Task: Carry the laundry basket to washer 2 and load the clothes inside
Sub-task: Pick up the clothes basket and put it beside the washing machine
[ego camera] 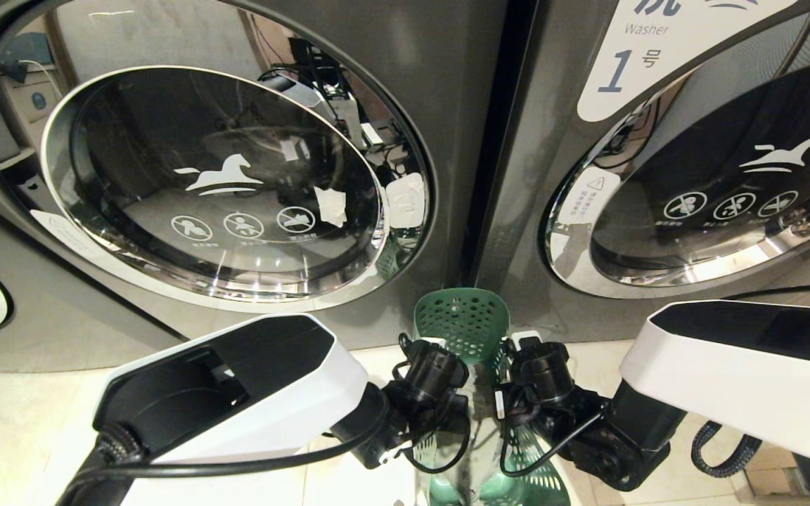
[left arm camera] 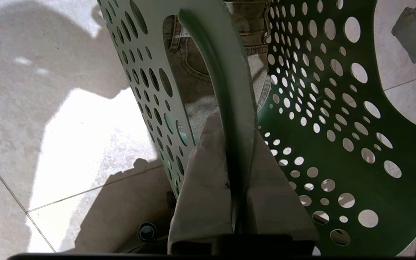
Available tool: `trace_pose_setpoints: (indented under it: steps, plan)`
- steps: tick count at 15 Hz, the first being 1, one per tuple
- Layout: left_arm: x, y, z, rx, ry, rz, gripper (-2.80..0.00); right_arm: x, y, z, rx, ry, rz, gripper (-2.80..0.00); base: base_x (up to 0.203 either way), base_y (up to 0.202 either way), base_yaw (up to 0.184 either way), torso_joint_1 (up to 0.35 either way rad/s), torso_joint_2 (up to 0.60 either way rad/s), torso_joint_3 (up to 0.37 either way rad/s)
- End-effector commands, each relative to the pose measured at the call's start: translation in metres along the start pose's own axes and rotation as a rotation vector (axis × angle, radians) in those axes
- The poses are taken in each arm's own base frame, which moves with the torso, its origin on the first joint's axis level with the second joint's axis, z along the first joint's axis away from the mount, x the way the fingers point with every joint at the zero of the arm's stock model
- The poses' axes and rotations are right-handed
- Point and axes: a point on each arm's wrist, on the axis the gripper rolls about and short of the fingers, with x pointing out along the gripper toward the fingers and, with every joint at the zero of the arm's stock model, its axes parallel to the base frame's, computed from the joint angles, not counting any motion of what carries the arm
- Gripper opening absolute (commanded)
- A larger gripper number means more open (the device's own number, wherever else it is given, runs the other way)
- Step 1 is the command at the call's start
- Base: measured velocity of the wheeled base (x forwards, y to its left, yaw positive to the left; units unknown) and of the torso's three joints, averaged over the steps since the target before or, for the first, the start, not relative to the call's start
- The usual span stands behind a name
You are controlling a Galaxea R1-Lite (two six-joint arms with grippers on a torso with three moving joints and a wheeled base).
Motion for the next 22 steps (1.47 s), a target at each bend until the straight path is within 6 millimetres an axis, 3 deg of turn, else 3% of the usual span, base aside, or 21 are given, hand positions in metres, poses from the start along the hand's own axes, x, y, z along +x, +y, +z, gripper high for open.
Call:
trace_pose_setpoints:
  steps: [1, 3, 4, 7, 8, 12, 15, 19, 22]
  plan:
    - [0.0, 0.002, 0.0, -0.011, -0.004, 0.011, -2.8, 0.001, 0.0, -0.001, 0.005, -0.003, -0.001, -2.8, 0.0, 0.0, 0.0, 0.0, 0.0, 0.0]
    - [0.002, 0.003, 0.0, -0.04, -0.03, 0.058, -2.8, 0.0, 0.0, 0.001, 0.017, -0.011, 0.002, -2.8, 0.0, 0.0, 0.0, 0.0, 0.0, 0.0]
    - [0.002, 0.003, -0.001, -0.035, -0.027, 0.071, 0.0, 0.0, 0.0, 0.001, 0.009, -0.009, 0.002, -2.8, 0.0, 0.0, 0.0, 0.0, 0.0, 0.0]
    - [0.006, 0.004, -0.003, -0.022, -0.031, 0.08, 0.0, -0.002, -0.001, -0.003, -0.01, 0.004, 0.002, -2.8, 0.0, 0.0, 0.0, 0.0, 0.0, 0.0]
    - [0.006, 0.004, -0.003, -0.022, -0.033, 0.08, 0.0, -0.002, -0.001, -0.003, -0.001, 0.002, 0.002, 0.0, 0.0, 0.0, 0.0, 0.0, 0.0, 0.0]
    - [0.004, 0.005, -0.002, -0.023, -0.039, 0.099, 0.0, -0.003, 0.0, 0.002, 0.001, -0.036, 0.007, 0.0, 0.0, 0.0, 0.0, 0.0, 0.0, 0.0]
    - [-0.007, 0.003, 0.007, -0.023, -0.067, 0.119, 0.0, -0.016, -0.002, 0.015, -0.004, -0.06, 0.01, 0.0, 0.0, 0.0, 0.0, 0.0, 0.0, 0.0]
    - [-0.049, 0.004, 0.024, -0.037, -0.108, 0.1, 0.0, -0.038, -0.012, 0.009, -0.06, -0.037, -0.068, 0.0, 0.0, 0.0, 0.0, 0.0, 0.0, 0.0]
    - [-0.082, 0.007, 0.027, -0.041, -0.116, 0.073, 0.0, -0.054, -0.018, 0.019, -0.061, -0.056, -0.106, 0.0, 0.0, 0.0, 0.0, 0.0, 0.0, 0.0]
